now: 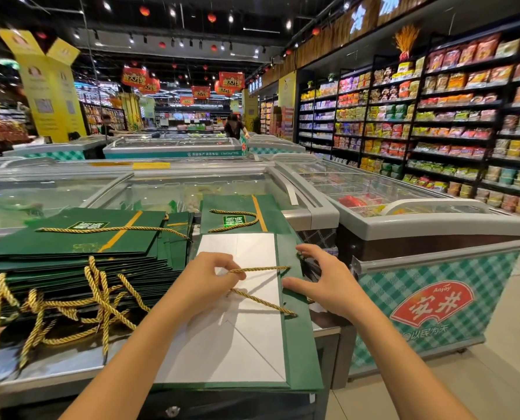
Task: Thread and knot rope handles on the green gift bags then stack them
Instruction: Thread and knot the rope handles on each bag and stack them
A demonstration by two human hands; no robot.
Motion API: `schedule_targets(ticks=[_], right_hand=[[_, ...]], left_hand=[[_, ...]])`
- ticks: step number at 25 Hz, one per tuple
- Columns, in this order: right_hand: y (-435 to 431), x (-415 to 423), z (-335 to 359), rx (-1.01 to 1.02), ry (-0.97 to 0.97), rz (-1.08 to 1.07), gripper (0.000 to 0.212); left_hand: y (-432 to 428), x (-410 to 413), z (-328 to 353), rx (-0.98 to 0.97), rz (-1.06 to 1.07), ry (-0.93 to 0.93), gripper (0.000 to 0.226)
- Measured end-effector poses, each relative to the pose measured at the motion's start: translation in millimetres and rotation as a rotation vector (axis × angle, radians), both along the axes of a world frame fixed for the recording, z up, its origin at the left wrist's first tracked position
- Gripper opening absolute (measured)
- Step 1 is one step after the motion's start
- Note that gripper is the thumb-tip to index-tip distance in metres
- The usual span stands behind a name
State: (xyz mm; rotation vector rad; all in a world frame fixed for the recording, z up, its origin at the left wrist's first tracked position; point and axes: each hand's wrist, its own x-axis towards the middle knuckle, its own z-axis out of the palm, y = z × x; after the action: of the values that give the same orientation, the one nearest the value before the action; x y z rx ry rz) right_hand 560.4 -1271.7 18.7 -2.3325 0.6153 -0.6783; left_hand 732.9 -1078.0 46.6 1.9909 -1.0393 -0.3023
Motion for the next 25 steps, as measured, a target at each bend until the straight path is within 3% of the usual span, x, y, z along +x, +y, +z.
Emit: schedule_targets(ticks=[6, 13, 16, 19, 22, 23, 25], right_hand=[[-1.2, 0.5, -2.1, 0.018, -0.034, -0.003, 0.058], [-2.6, -0.3, -2.1, 0.057, 0.004, -0.011, 0.062], [1.5, 1.7, 0.5, -0.077, 0.073, -0.114, 0.067], [12.1, -0.1, 9.4, -0.215, 0.149, -0.145, 0.064], [30.3, -11.0, 22.3, -0.138, 0.13, -0.07, 0.042], [36.6, -14.4, 24.5, -0.073, 0.109, -0.034, 0.033], [48.4, -18.0, 29.1, 0.172, -0.004, 0.049, 0.035]], left_hand=[[9.3, 2.9, -16.7, -0.127, -0.046, 0.042, 0.008], [11.1, -0.9, -19.7, -0.197, 0.137, -0.008, 0.022], [12.1, -3.2, -23.7, -0.201, 0.153, -0.17, 0.016], [14.3, -6.2, -27.3, -0.235, 0.119, -0.202, 0.007], [14.0, -6.7, -28.5, -0.266, 0.129, -0.239, 0.009], [13.0, -7.0, -27.9, -0.278, 0.138, -0.244, 0.009], [13.0, -9.0, -25.4, -0.308, 0.143, -0.243, 0.01]])
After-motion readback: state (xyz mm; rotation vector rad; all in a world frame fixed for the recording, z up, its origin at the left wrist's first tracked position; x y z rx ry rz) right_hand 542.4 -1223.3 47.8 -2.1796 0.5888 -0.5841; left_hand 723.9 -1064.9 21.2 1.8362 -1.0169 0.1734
